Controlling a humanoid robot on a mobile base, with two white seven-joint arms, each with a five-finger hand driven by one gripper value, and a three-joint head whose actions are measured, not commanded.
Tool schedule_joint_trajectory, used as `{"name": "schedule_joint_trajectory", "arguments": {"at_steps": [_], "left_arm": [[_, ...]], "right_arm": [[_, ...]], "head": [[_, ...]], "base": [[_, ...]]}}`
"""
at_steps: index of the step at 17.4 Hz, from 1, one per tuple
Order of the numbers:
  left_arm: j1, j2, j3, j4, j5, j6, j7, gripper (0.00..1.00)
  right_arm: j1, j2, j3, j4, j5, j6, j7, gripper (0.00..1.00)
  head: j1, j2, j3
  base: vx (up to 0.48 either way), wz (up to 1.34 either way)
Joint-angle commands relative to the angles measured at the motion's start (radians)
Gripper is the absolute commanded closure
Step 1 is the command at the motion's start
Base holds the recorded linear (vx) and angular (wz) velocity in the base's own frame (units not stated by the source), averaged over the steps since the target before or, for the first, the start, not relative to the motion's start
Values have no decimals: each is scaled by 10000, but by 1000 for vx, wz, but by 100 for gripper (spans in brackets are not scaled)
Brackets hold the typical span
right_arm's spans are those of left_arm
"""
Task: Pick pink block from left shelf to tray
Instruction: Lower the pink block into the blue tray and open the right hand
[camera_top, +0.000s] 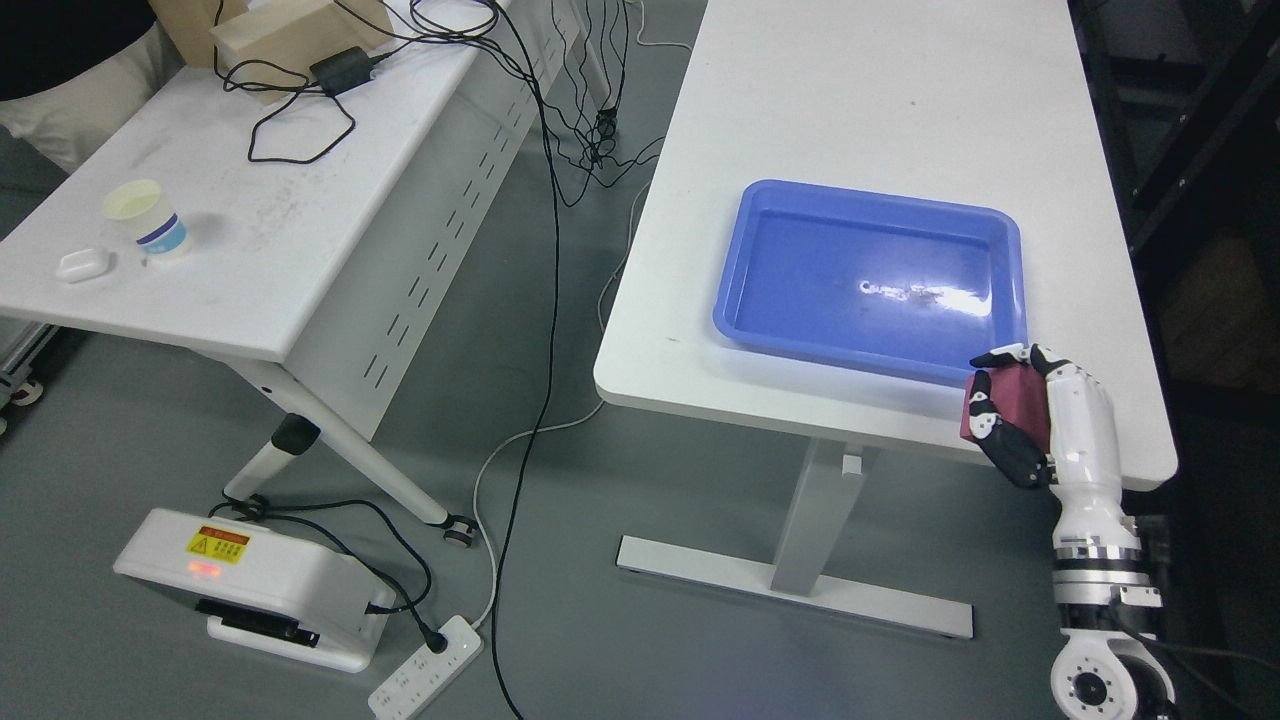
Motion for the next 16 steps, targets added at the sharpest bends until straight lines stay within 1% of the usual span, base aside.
{"name": "schedule_joint_trajectory", "arguments": {"at_steps": [1,6,9,11,14,15,16], "left_arm": [[93,175,0,0,-15,-8,4,0],[93,175,0,0,-15,-8,4,0],[93,175,0,0,-15,-8,4,0],[93,175,0,0,-15,-8,4,0],[93,175,0,0,-15,-8,4,0],[93,175,0,0,-15,-8,4,0],[93,175,0,0,-15,-8,4,0]], "right_arm": [[-7,-175,30,0,2,10,7,98],[24,-175,60,0,-44,10,130,98],[39,-175,366,0,-44,10,176,97],[55,-175,428,0,-44,40,222,95],[39,-175,413,61,-181,651,972,75],[54,-175,413,61,-425,715,1035,69],[55,-175,428,61,-732,730,1050,66]], "head": [[0,0,0],[0,0,0],[0,0,0],[0,0,0],[0,0,0],[0,0,0],[0,0,0]], "base": [[311,-2],[299,40],[255,132],[192,125],[147,106],[88,71],[59,58]]}}
